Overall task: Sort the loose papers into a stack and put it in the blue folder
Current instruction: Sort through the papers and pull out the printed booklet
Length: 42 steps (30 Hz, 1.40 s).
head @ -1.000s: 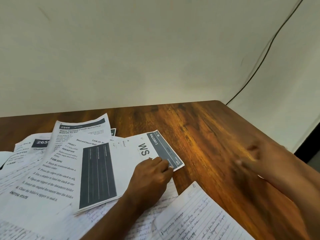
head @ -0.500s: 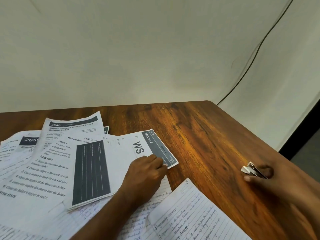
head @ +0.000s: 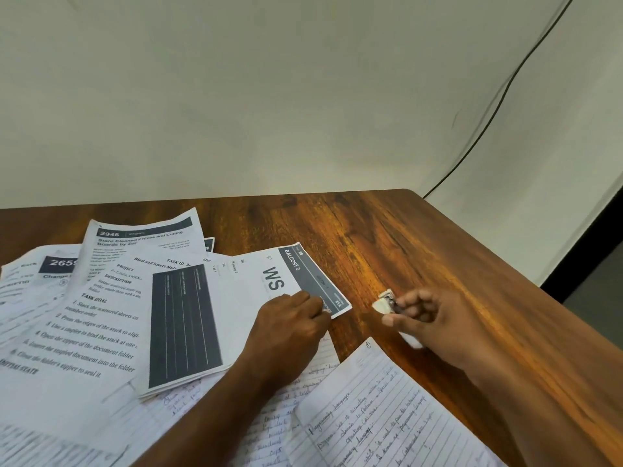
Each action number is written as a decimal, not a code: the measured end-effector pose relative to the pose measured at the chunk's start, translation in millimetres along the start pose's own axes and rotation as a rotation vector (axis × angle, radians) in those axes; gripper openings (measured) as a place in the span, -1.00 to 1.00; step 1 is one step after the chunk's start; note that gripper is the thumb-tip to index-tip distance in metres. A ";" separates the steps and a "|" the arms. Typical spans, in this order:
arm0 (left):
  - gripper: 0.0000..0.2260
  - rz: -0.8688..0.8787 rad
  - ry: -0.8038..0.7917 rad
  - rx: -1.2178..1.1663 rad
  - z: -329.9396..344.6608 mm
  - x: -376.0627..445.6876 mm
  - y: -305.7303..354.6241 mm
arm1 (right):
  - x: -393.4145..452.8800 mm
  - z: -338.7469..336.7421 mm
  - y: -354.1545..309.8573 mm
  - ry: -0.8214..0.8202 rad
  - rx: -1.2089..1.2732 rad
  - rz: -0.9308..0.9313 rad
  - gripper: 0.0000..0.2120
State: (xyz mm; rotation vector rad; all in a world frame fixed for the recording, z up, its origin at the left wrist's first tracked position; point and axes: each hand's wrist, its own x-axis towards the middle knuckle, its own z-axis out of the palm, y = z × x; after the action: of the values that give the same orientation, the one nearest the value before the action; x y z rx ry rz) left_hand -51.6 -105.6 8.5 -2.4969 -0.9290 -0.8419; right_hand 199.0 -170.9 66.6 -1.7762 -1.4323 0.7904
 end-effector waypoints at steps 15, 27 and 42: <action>-0.88 -0.007 0.019 -0.014 -1.1 0.2 1.7 | 3.3 31.8 -25.0 -0.340 0.529 0.357 -0.57; -0.90 0.011 0.017 -0.018 -2.7 1.8 1.5 | 21.4 38.1 -23.1 -0.376 0.513 0.380 -0.52; -0.85 -0.006 0.037 -0.031 -3.7 0.5 3.6 | 28.0 43.5 -20.4 -0.369 0.546 0.416 -0.54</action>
State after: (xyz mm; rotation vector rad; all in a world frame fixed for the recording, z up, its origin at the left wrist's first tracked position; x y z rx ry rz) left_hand -50.4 -109.8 11.2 -2.4968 -0.9181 -0.9077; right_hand 157.9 -134.3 58.3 -1.5518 -0.9217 1.6220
